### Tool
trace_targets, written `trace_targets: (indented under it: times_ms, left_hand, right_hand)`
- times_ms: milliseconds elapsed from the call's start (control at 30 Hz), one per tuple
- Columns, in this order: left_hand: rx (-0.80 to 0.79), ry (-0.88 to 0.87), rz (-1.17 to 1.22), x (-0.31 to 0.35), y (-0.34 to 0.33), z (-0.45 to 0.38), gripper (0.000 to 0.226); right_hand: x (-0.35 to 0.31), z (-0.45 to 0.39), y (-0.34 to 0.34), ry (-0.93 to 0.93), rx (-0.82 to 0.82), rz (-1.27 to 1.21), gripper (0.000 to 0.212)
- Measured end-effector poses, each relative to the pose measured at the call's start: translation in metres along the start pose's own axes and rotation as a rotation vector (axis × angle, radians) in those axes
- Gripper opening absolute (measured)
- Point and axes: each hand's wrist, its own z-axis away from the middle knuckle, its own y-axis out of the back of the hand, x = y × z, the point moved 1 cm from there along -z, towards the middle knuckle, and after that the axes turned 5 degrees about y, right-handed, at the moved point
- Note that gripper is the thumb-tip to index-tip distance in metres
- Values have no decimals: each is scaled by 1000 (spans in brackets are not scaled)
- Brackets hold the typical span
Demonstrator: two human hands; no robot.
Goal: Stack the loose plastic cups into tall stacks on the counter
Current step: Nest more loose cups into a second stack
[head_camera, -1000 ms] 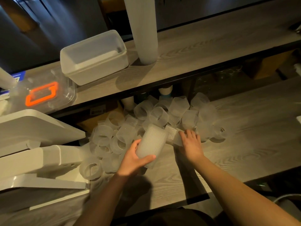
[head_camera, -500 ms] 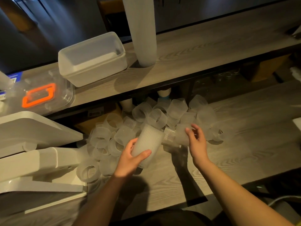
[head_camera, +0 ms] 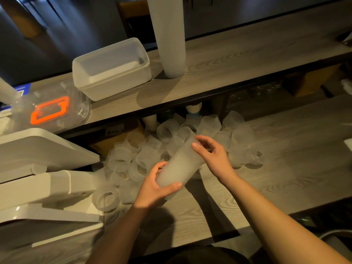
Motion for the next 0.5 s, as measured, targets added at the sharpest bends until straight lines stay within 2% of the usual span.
trace_targets:
  times_ms: [100,267,500]
  left_hand:
    - [17,10,17,-2,2,2,79]
    - [12,21,31,-4,2,5,80]
    - [-7,2,8,9,2,10,77]
  right_hand:
    - [-4,2,-4,28,-15,76,45]
    - [-7,0,-2,66,-54,153,42]
    - [-12,-3,-1,71,-163,154,32]
